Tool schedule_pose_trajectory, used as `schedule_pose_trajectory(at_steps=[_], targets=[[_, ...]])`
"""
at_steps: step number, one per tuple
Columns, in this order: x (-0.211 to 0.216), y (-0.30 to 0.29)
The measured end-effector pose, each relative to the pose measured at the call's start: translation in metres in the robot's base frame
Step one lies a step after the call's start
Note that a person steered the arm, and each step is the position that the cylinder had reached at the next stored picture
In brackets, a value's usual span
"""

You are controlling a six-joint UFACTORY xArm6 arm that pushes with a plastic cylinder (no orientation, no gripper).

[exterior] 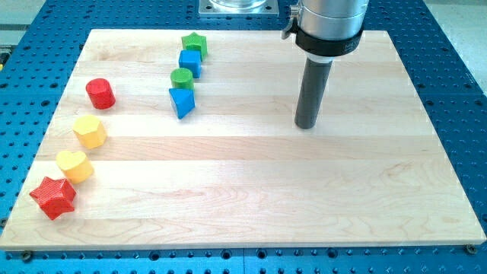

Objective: Place the blue triangle in between the red circle and the hexagon

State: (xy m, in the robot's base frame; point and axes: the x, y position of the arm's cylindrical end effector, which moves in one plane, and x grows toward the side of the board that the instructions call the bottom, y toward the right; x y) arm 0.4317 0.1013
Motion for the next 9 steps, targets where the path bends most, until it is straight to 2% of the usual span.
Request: schedule_pose_trajectory(at_steps=[1,2,3,4,5,6,9], targets=[[0.000,-0.001],[0.026,-0.041],[0.019,-0.101],[0.056,-0.121],[0.038,-0.130],[0.042,-0.185],[0.023,-0.188]])
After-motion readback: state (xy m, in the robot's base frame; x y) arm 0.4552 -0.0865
